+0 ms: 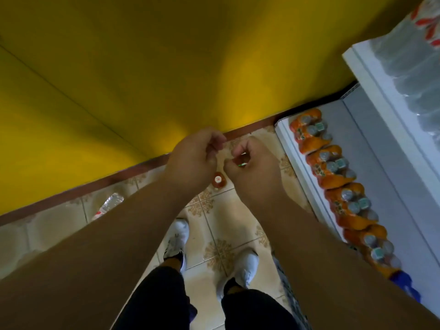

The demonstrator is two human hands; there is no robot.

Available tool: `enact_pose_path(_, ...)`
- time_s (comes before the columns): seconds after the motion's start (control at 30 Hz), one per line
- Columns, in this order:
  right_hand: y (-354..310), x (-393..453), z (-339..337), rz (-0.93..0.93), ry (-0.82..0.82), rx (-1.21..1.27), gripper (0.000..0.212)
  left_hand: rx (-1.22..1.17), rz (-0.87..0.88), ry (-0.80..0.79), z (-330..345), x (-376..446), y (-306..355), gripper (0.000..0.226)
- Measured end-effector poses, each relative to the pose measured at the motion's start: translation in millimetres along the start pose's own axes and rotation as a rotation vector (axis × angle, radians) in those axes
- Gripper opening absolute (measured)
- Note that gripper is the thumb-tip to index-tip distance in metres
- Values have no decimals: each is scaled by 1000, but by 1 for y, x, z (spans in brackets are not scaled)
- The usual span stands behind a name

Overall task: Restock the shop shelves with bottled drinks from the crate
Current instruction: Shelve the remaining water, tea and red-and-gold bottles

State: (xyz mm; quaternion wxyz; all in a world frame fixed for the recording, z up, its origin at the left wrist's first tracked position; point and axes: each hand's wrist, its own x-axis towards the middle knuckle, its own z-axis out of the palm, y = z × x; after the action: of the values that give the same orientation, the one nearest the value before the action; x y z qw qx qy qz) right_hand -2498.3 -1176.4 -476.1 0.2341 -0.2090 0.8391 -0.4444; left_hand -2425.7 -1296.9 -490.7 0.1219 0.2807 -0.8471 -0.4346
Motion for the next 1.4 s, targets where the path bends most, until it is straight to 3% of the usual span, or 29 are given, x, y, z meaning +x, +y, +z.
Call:
enact_pose_path(0.13,77,46,70,117,1,-28,32,73,-65,-89,48,32,-95,33)
enact_pose_path(0.27,161,88,131,253,-17,16,23,110,-85,-187,108,54,-184,38)
enact_pose_path(0.43,272,116,193,917,-49,745,14,-34,-269,-249,189,54,-283,33)
enact_pose_path(0.5,312,118,210,1010,-79,864,20,-58,-383,-257,212,54,-310,29)
enact_pose_path(0.67,377,126,244,1072,-119,949,49,38,-455,-243,240,60,-369,36)
enact_pose_path(0.83,396,142,258,1072,-107,1013,52,46,-424,-250,256,71,-396,37)
enact_pose_path(1.0,397,155,267,1055,-80,1070,57,105,-354,-418,255,86,-420,46)
enact_pose_path(1.07,394,158,267,1039,-57,1071,54,247,-243,-527,253,95,-426,59)
enact_pose_path(1.2,395,159,263,1020,-115,997,41,476,-92,-727,268,110,-434,106)
enact_pose_path(1.3,393,163,248,960,-199,994,39,375,-58,-819,276,116,-441,120)
enact_pose_path(1.4,385,168,230,888,-291,1002,38,157,-35,-797,275,111,-438,100)
